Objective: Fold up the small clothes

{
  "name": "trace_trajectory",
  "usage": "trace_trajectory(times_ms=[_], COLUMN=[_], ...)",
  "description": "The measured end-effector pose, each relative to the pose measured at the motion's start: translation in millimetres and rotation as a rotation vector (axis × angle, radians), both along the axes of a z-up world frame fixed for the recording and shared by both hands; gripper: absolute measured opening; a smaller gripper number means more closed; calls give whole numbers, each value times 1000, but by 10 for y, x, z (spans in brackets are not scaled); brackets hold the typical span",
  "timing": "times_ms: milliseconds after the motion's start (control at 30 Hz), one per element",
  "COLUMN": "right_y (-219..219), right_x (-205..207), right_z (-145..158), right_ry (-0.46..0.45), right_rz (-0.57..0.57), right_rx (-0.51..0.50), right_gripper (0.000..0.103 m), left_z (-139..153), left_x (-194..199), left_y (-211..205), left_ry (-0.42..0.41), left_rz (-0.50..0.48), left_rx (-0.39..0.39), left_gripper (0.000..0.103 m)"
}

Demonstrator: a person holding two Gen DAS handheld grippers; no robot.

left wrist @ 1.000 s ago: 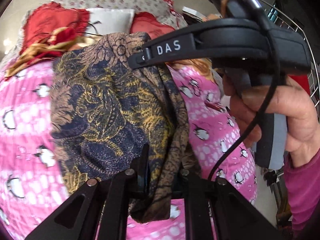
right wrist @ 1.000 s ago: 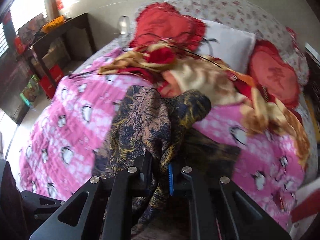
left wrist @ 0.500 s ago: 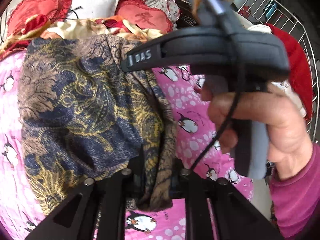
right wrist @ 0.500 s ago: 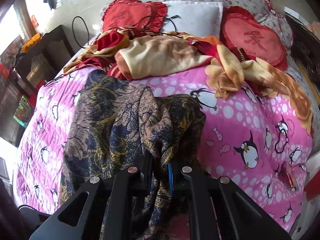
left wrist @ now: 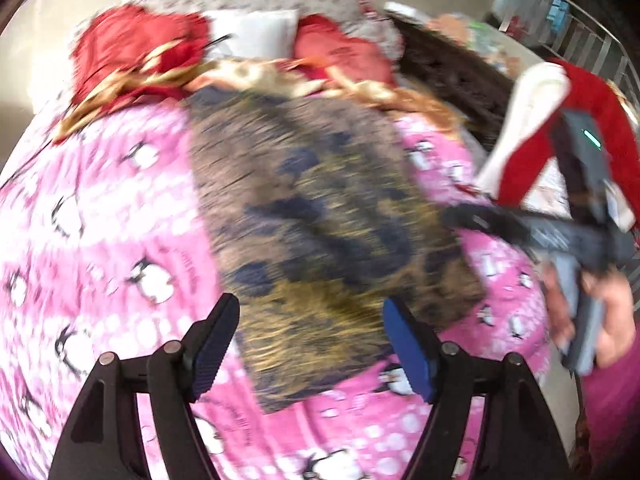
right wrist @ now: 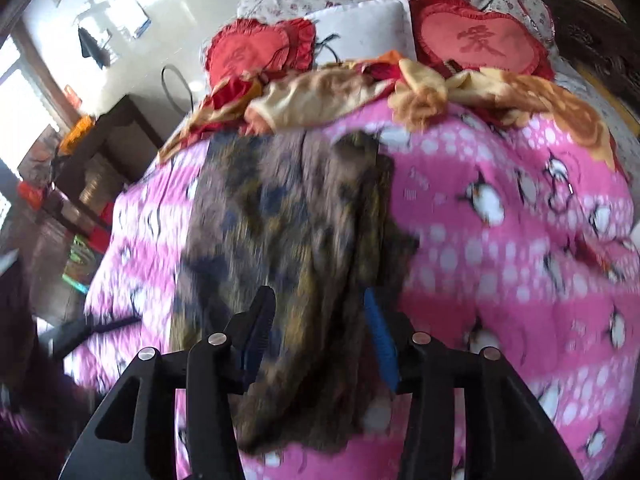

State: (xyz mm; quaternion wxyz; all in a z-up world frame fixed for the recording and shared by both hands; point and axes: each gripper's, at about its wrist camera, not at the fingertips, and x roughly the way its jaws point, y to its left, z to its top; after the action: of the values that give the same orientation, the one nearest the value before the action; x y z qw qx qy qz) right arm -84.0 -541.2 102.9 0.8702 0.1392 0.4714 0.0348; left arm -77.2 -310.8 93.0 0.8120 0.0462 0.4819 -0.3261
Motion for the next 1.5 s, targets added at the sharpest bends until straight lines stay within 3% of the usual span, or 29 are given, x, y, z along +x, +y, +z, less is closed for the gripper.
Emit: trace_trajectory(times_ms=[67,167,267,333,400,467,533,600,700,833,867,900,933,1000,1100,1167,1300,1500], right_y=[53,136,64,10,-56,-122,-185,-232,-254,-255,-272,-272,-288,-331,-432,-468,-502,-86], right_x=[-111,-267,-496,-569,-573,-564,-515,-395,-50,550,621,682,664,592,657,652,449,73], right_z=[-79,-201,-276,-429,-570,-508,-305,-79,61,-42,-68,-84,-92,-91,-381,-460,-239,10], right_ry=[-5,-3,-31,4,46,21,-46,-129,-162,-107,-100,-105,-120,-164,-82,-90,-107,-122], right_rz=[-12,-10,-51,-63,-71,-74,-93,-127,-180,-202,-196,-198,-220,-261,-293,-290,-299,-179], right_rx=[11,-10,32,26,38,94,111,95,69,79,80,55,18,-7,-15,-1,10,-63], right_gripper=[42,1,0,0,0,2,14,36,46,45,38,9,3,3,3,4,16,16], left_z=[-132,-338,-543,-636,-639,-526,-392,-301,-309,-453,-455,-472,-485,-515,-584,-617,-589,-555], left_x=[32,-35,-34,-41,-29,-54,-111,-116,-72,-34,-54,-51,-50,-34,14,39,67,45], left_y=[34,35,81,133,170,207,258,248,155,17,-51,-60,-65,-79,-142,-139,-111,-133], left_ry=[21,53,75,99,105,64,25,-4,8,38,36,35,37,42,56,69,70,59], left_rz=[6,-2,0,5,12,15,19,20,17,25,27,28,26,21,19,26,37,50], left_rx=[17,68,97,109,106,85,66,43,50,72,79,83,86,86,102,102,91,97], left_gripper=[78,78,78,78,78,78,78,78,78,78,78,78,78,78,79,79,79,79])
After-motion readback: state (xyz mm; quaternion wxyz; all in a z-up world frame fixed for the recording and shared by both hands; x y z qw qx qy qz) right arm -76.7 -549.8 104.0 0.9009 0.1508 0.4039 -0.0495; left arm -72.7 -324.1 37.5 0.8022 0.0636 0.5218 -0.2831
